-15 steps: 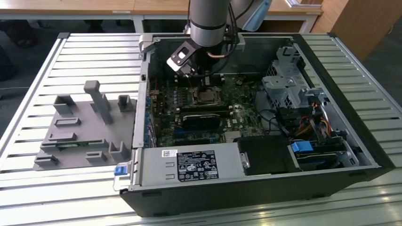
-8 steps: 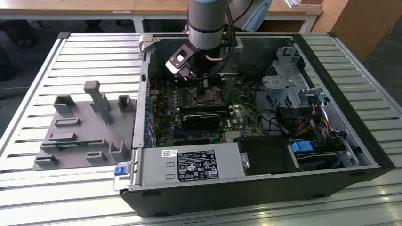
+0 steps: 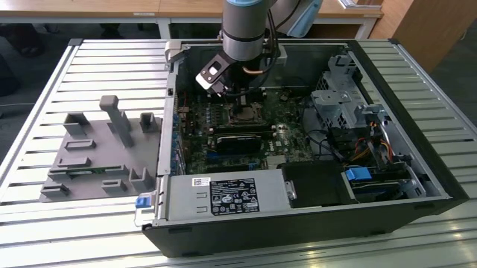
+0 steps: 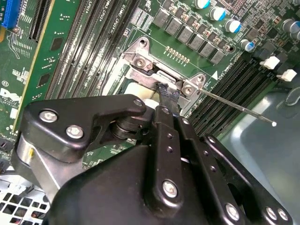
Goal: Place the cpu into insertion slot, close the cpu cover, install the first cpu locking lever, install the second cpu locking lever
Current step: 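Close the cpu cover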
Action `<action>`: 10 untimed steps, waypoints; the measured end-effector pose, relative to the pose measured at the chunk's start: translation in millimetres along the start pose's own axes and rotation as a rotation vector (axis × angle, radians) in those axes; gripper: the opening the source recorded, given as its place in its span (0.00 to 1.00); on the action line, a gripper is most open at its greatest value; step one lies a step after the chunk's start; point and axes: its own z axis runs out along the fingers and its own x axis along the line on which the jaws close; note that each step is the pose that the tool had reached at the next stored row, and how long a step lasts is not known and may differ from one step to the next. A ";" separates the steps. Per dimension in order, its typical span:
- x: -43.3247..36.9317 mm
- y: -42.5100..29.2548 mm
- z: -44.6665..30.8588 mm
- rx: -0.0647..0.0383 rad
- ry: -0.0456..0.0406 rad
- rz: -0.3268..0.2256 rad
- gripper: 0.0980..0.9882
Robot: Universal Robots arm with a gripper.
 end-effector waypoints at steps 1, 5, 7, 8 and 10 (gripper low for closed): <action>0.0 0.0 0.0 0.000 -0.0001 0.000 0.01; 0.2 0.1 -0.3 -0.001 0.0008 0.000 0.01; 0.2 0.1 -2.9 0.000 0.0003 0.000 0.01; 0.3 0.1 -4.0 0.000 0.0004 0.000 0.01; 0.3 0.1 -4.3 -0.001 0.0006 0.000 0.01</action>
